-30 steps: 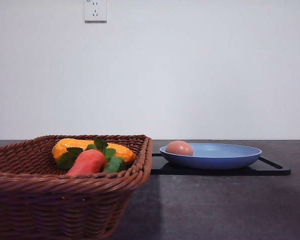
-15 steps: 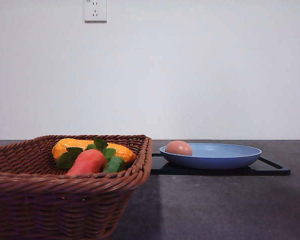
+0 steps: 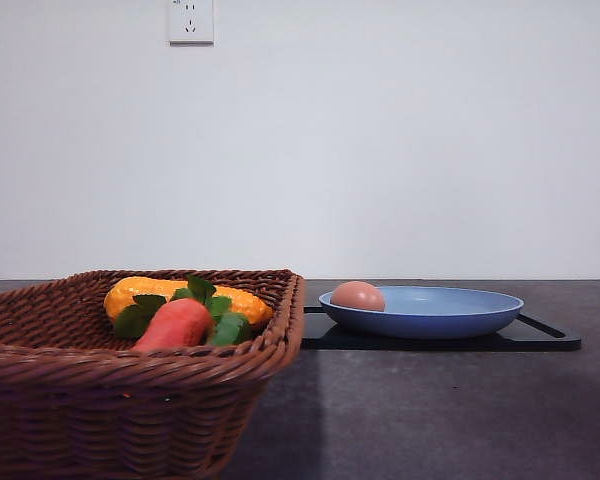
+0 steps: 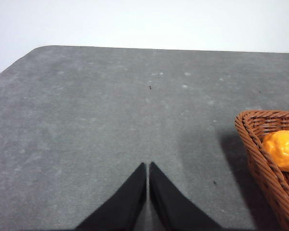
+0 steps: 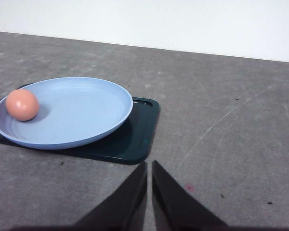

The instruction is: Transfer egg from basket to plate and serve

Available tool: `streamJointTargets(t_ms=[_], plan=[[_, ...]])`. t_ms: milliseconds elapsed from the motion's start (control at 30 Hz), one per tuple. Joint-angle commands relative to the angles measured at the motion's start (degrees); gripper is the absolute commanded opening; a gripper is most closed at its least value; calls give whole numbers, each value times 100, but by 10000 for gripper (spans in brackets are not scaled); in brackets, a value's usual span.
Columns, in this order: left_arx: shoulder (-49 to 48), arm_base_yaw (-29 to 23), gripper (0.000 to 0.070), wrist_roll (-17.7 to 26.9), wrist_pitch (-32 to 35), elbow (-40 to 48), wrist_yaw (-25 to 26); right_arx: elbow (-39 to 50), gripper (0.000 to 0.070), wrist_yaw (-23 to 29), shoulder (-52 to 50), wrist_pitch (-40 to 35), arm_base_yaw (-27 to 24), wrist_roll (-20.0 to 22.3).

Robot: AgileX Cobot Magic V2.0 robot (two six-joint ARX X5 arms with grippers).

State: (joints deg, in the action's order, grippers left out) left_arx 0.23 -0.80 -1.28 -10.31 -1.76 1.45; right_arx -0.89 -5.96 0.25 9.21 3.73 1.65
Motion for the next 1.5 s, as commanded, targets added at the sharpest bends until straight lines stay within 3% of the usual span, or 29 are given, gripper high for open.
streamJointTargets(t_ms=[0,1467], plan=[[-7,-9,0,-50,0,155,2,37,0,4,-4,-15,0,-59],[-7,-9,0,-48,-2,155,2,37,0,4,-4,-15,0,-59]])
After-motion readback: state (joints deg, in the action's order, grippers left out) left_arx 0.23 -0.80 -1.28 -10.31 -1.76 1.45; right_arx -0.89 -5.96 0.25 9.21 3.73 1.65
